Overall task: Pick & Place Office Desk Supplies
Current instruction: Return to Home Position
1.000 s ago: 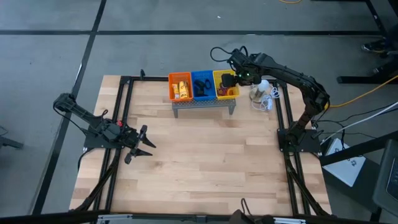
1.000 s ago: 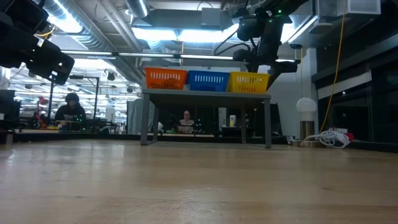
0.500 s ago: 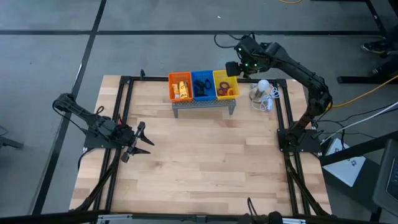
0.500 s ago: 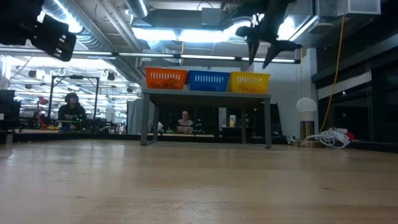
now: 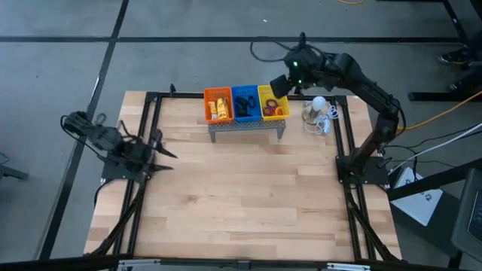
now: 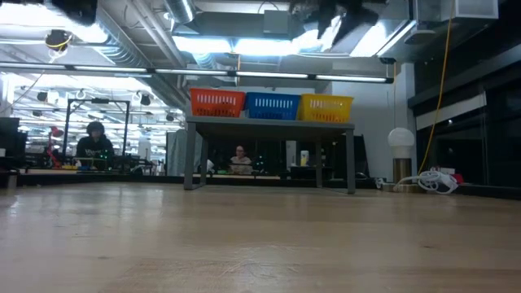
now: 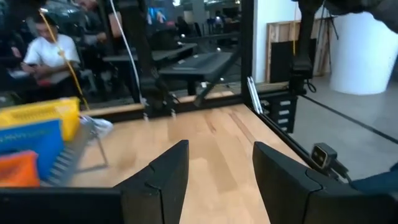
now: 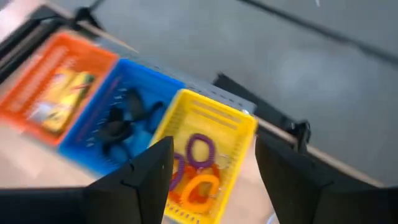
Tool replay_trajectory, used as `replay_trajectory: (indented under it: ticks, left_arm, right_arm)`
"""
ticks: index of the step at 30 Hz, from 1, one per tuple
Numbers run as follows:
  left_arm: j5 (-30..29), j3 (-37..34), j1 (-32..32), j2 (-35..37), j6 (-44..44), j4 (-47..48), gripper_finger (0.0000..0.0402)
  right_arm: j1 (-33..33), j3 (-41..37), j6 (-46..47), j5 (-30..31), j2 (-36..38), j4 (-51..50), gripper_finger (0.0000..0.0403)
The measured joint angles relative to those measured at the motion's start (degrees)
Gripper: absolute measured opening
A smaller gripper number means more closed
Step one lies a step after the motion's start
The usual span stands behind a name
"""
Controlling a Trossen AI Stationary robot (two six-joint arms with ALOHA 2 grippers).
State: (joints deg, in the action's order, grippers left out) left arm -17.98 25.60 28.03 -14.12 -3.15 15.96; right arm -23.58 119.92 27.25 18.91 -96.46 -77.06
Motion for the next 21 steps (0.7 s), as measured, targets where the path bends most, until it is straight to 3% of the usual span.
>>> replay_trajectory:
  ticks: [6, 14, 17, 21]
  left_arm:
    - [-4.6, 12.12, 0.02, 0.06, -4.93, 11.18, 0.0152]
    - [-14.3, 24.2, 0.0, 0.25, -8.01, 18.86, 0.0053]
    - [-16.44, 27.69, 0.0, 0.67, -6.4, 23.19, 0.0013]
    - [-18.36, 30.85, 0.0, 2.82, -3.05, 29.21, 0.0003]
  right_arm:
    - [10.94, 3.53, -6.28, 5.92, 0.74, -0.16, 0.0178]
    - [23.94, 5.34, -8.83, 15.96, 1.58, -0.12, 0.0017]
    - [29.1, 5.74, -7.99, 20.63, 3.28, -0.13, 0.0012]
    - [37.2, 5.79, -5.12, 28.04, 7.0, -0.33, 0.0004]
